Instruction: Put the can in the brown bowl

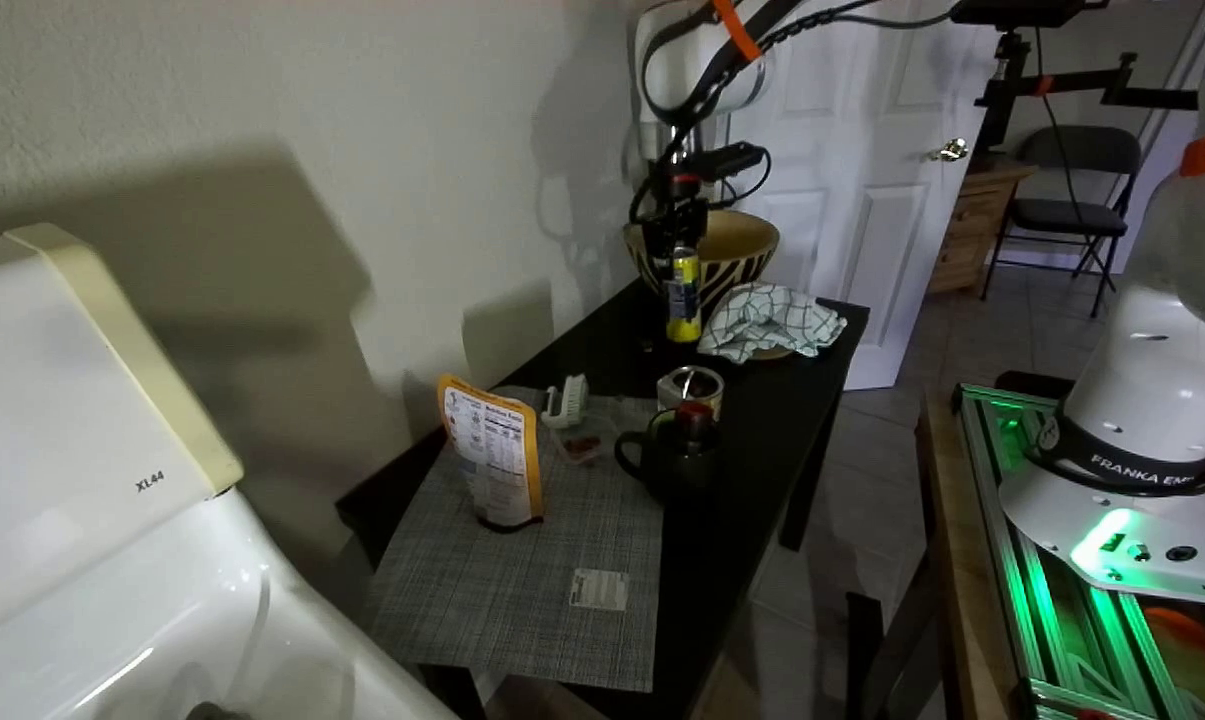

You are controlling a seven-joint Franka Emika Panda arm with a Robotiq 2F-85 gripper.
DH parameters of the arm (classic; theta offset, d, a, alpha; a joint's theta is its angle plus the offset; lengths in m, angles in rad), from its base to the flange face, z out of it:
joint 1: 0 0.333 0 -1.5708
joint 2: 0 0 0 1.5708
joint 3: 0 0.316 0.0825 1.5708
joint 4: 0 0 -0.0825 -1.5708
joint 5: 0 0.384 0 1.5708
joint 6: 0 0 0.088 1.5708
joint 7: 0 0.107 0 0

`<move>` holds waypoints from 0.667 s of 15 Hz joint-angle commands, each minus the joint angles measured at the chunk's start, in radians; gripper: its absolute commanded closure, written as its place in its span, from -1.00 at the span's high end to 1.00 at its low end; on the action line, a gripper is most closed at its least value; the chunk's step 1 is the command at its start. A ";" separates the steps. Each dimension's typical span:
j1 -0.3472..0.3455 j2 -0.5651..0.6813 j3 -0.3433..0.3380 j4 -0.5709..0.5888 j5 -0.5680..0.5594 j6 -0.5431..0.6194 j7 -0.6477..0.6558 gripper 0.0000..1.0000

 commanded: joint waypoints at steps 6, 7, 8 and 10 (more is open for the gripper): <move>-0.143 -0.061 -0.124 0.366 -0.022 -0.428 -0.090 -0.24; -0.159 -0.038 -0.141 0.402 -0.029 -0.407 -0.079 -0.24; -0.177 -0.001 -0.156 0.439 -0.029 -0.387 -0.083 -0.24; -0.214 0.083 -0.176 0.518 0.004 -0.380 -0.117 -0.24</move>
